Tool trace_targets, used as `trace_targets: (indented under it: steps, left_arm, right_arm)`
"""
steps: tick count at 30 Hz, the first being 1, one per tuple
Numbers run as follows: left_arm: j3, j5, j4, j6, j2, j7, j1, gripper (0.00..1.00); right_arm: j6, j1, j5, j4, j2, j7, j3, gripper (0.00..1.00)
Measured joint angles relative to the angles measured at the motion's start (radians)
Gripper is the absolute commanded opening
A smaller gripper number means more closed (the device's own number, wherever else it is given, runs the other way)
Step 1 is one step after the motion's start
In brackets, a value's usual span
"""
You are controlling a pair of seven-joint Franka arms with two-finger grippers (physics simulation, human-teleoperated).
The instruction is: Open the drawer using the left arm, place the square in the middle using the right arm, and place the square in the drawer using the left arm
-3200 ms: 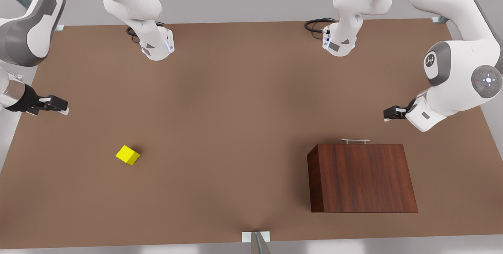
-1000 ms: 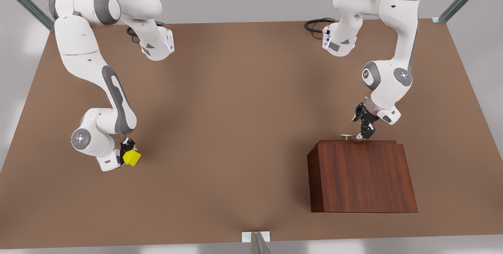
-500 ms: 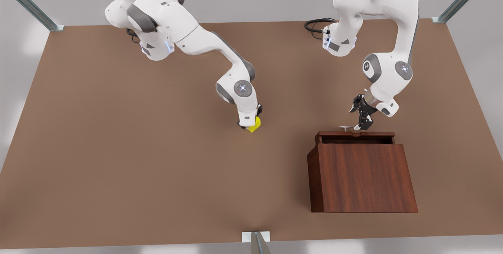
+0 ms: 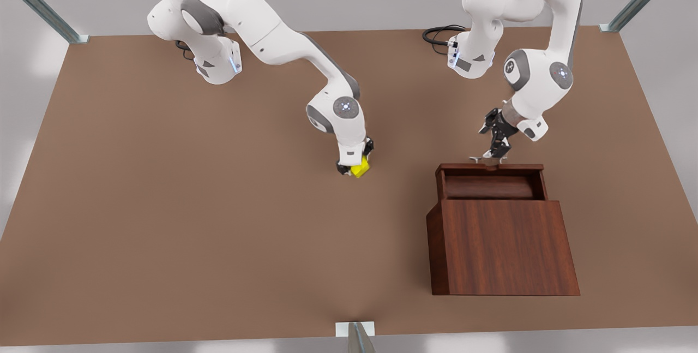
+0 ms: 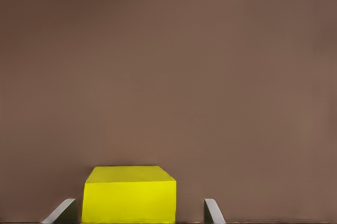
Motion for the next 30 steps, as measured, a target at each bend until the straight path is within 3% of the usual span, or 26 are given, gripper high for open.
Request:
trace_targets:
  steps: [3,7,9,11,13,14,20,26,30]
  left_arm:
    - [-0.001,0.062,0.118,-0.108,-0.008,0.018,0.000,1.00]
    - [-0.001,0.165,0.582,-0.436,0.246,0.318,-0.022,1.00]
    - [-0.032,0.190,0.629,-0.444,0.269,0.382,-0.025,1.00]
    - [-0.047,0.207,0.732,-0.503,0.329,0.521,-0.081,1.00]
    - [-0.047,0.217,0.806,-0.551,0.388,0.589,-0.197,1.00]
    - [-0.049,0.220,0.823,-0.558,0.416,0.616,-0.243,1.00]
    - [-0.157,0.225,0.846,-0.548,0.521,0.845,-0.323,1.00]
    - [-0.190,0.244,1.054,-0.544,0.753,0.923,-0.421,1.00]
    - [-0.190,0.281,1.069,-0.450,0.824,0.948,-0.442,1.00]
  right_arm:
    - [-0.201,-0.186,0.015,-0.021,-0.238,-0.007,-0.052,1.00]
    - [-0.270,-0.637,-0.001,-0.082,-0.350,-0.222,0.049,1.00]
    - [-0.457,-0.844,0.014,-0.082,-0.458,-0.316,0.050,1.00]
    - [-0.667,-0.901,0.016,-0.061,-0.564,-0.264,0.047,1.00]
    - [-0.913,-1.004,-0.010,0.086,-0.592,-0.162,0.161,1.00]
    - [-0.999,-1.003,-0.044,0.142,-0.617,-0.154,0.178,1.00]
    - [-0.958,-0.909,-0.032,0.150,-0.588,-0.147,0.185,1.00]
    - [-0.930,-0.983,-0.029,0.155,-0.561,-0.164,0.146,1.00]
    - [-0.922,-1.011,-0.024,0.187,-0.563,-0.157,0.126,1.00]
